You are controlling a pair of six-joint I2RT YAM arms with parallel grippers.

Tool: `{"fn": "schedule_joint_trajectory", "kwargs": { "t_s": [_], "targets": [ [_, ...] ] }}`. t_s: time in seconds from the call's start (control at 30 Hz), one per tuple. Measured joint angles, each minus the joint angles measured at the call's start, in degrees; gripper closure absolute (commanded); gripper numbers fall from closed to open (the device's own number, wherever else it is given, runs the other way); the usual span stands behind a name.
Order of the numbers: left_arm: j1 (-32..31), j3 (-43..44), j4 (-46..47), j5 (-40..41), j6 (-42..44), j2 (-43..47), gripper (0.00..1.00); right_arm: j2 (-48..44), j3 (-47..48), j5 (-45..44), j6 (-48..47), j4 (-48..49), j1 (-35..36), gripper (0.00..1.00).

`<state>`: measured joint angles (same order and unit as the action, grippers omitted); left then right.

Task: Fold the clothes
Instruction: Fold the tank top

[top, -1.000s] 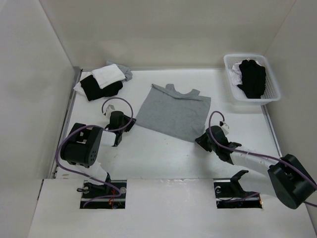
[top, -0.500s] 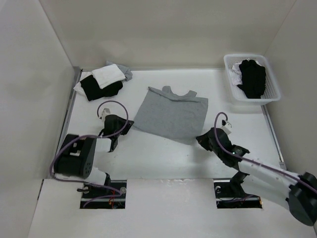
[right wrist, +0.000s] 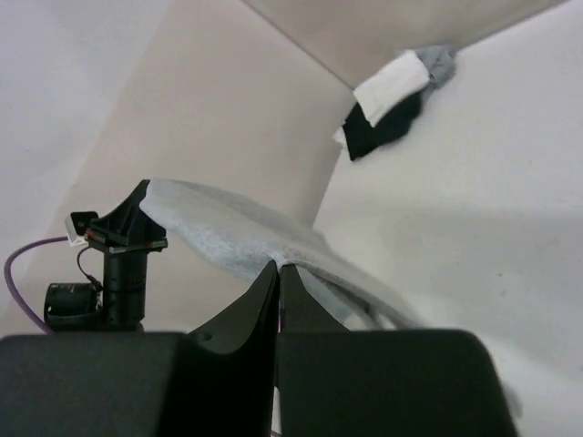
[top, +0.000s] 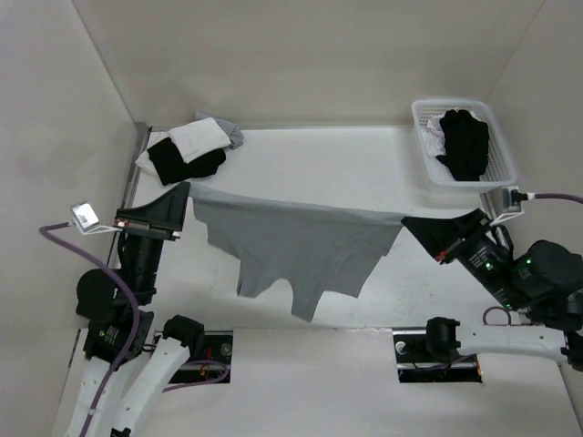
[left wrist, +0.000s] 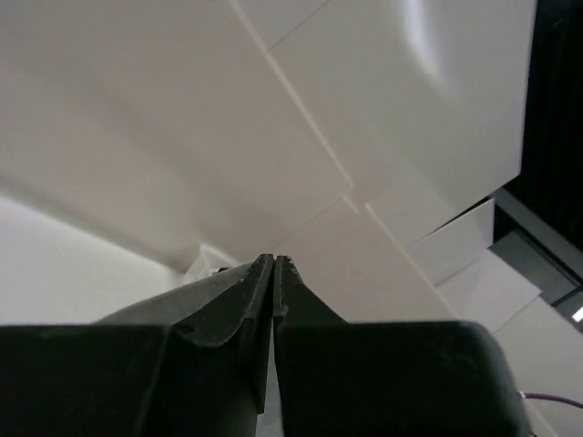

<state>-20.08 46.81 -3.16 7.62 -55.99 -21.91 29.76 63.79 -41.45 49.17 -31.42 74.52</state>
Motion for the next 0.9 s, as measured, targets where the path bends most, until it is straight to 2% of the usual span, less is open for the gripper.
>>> {"fn": "schedule_joint_trajectory", "kwargs": {
  "t_s": [0.1,0.2,0.27,0.33,0.43,0.53,0.63,0.73,0.83,0.9],
  "targets": [
    [-1.2,3.6,-2.5,2.1,1.1,1.1,1.00,2.2,5.2,-4.8,-4.2,-0.3,5.6,0.96],
    [-1.3,3.1,-6.4,3.1,2.0,-0.7,1.00,3.8,5.5,-6.1,-7.5,-0.8,3.4,0.96],
    [-1.2,1.5,-7.5,3.3,2.3,-3.5,0.99,4.8,4.1,-3.8,-9.0,-0.8,-3.2,0.96],
    [-0.5,-1.0,-8.0,3.4,2.6,-7.5,0.99,5.6,0.9,1.6,-10.0,0.3,-13.3,0.96],
    [1.5,-4.9,-7.8,3.3,3.1,-15.1,0.99,9.0,-7.2,16.5,-10.4,5.8,-32.8,0.96],
    [4.0,-6.6,-5.0,3.1,3.7,-26.1,0.99,20.9,-14.5,31.4,-9.9,14.5,-49.7,0.96],
    [5.8,-5.9,1.2,2.9,4.0,-41.4,0.99,39.0,-16.6,41.3,-8.7,22.2,-59.1,0.95],
    [7.1,0.2,5.2,2.4,3.9,-59.4,0.99,54.3,-12.8,46.8,-7.9,24.7,-62.5,0.94],
    [8.2,10.4,6.8,1.0,4.0,-74.1,0.99,66.8,-1.7,50.8,-7.8,24.9,-63.6,0.94],
    [8.9,16.8,7.1,-0.2,4.2,-80.0,0.99,72.3,6.3,52.6,-8.1,25.7,-64.2,0.94]
  ]
}}
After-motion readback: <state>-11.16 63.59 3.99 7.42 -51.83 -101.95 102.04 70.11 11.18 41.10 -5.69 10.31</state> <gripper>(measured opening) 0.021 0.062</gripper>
